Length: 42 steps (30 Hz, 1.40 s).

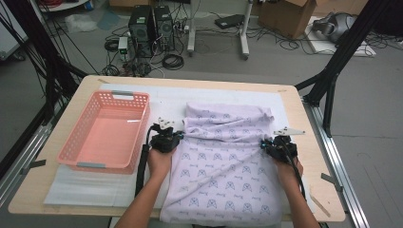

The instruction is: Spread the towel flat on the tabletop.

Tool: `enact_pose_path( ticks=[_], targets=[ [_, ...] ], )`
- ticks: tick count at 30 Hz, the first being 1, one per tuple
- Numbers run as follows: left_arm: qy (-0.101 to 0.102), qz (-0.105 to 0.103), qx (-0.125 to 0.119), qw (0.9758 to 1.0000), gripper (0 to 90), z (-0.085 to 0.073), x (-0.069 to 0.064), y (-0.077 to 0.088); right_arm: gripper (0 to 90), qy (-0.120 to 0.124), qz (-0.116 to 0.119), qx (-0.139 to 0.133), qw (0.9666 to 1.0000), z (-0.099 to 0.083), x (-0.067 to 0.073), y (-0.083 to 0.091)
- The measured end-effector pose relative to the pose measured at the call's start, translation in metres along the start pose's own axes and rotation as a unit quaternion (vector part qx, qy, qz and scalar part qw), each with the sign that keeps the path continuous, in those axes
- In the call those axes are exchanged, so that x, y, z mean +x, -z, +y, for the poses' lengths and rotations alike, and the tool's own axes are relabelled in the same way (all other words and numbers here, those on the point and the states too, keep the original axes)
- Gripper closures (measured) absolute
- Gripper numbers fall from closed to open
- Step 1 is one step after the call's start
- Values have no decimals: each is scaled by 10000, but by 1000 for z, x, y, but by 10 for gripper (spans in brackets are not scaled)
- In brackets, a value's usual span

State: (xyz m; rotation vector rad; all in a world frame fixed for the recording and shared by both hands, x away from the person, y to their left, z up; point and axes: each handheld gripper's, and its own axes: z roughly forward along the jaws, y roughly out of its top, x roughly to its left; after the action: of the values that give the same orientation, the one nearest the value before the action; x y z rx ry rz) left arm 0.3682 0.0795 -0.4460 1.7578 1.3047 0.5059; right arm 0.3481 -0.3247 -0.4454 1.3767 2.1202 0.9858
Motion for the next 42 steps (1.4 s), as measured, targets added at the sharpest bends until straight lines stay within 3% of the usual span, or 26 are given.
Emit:
enact_pose_path(
  ticks=[4, 8, 12, 16, 21, 24, 28, 31, 33, 37, 42],
  targets=[
    [121, 190, -231, 9995, 876, 11, 6, -3, 837, 34, -158, -116, 9998, 9, 2, -13],
    [167, 131, -330, 9992, 859, 12, 10, -5, 808, -24, -306, -237, 9992, 16, 4, -21],
    [191, -272, -196, 9993, 577, 8, 11, 2, 656, -122, -254, -283, 9992, 16, 5, -16],
    [60, -480, 48, 9988, 459, -4, 6, 11, 608, -105, -103, -466, 9988, 15, 4, -1],
    [-135, -583, 96, 9982, 453, -17, 0, 24, 580, 94, 0, -440, 9990, 4, 7, 17],
    [-64, -766, 241, 9967, 411, -26, -2, 32, 569, 73, 83, -465, 9989, -7, 8, 29],
    [-210, -876, 314, 9954, 410, -39, -5, 47, 552, 42, 134, -377, 9992, -26, 9, 45],
    [-242, -978, 335, 9944, 411, -46, -6, 58, 538, -109, 140, -300, 9994, -37, 11, 54],
    [-278, -1070, 348, 9933, 415, -51, -8, 65, 537, -66, 135, -241, 9996, -42, 15, 60],
    [-277, -1213, 379, 9915, 427, -58, -10, 73, 538, -23, 167, -115, 9998, -49, 20, 65],
    [-300, -1152, 377, 9922, 438, -61, -14, 76, 538, 206, 278, 26, 9994, -50, 24, 64]
  ],
)
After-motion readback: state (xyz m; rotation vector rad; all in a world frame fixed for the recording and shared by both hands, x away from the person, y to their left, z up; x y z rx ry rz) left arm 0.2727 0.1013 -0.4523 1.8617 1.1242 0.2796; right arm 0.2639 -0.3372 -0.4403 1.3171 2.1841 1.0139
